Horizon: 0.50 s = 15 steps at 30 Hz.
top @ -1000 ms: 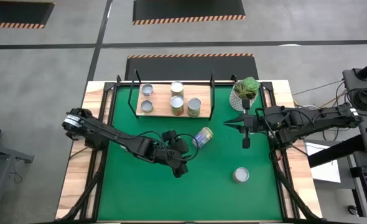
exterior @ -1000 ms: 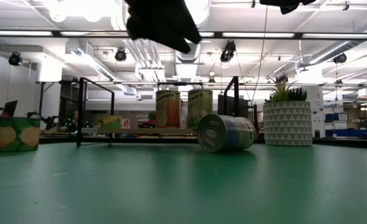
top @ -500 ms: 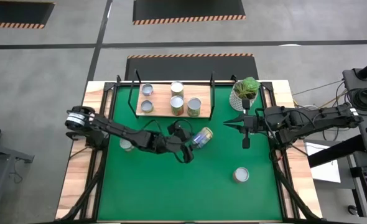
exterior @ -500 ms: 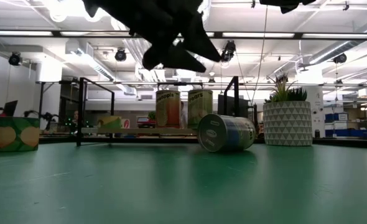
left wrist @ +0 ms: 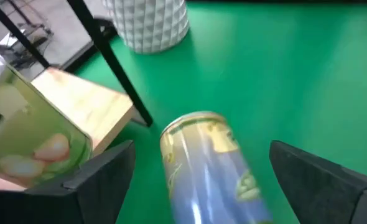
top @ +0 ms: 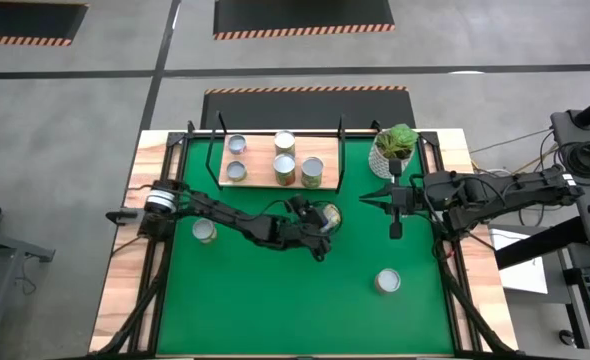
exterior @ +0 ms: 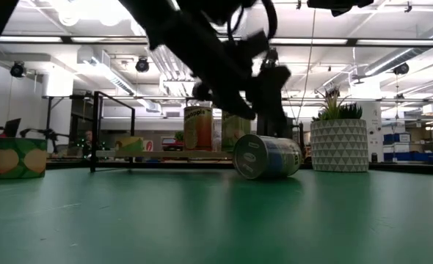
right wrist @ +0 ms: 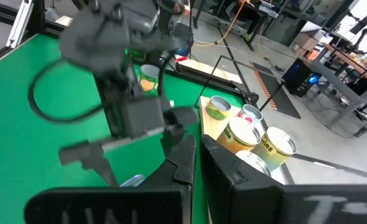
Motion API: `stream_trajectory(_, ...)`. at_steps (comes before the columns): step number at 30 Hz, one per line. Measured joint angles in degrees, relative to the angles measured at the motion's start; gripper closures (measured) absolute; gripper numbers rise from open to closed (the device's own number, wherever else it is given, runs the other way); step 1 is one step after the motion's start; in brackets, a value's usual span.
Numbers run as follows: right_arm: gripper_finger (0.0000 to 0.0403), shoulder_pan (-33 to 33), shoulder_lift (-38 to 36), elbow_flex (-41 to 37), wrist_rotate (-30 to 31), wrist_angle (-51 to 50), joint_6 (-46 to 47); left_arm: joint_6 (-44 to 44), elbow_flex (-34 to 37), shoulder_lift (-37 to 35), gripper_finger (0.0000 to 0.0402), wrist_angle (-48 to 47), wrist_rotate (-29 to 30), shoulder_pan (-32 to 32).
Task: Pick and place cans onto a shelf
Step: Put the canned peas on the shelf
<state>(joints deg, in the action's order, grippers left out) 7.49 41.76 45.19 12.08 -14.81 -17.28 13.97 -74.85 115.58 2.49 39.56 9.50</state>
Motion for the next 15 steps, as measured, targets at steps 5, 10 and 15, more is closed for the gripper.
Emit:
stream_trajectory(5, 0.0390, 0.00, 0.00, 0.00, 0.00, -0.10, 0.03, 0.85, -0.31, 2.46, 0.0067, -0.03, -0.67, -0.37)
stream_trajectory(10, 0.0390, 0.00, 0.00, 0.00, 0.02, -0.16, -0.04, 3.82, 0.35, 3.20, 0.0072, 0.02, -4.50, -0.39)
stream_trajectory(15, 0.0390, 0.00, 0.00, 0.00, 0.09, -0.08, -0.26, 5.06, 0.44, 5.04, 0.0073, 0.26, -4.53, -0.46)
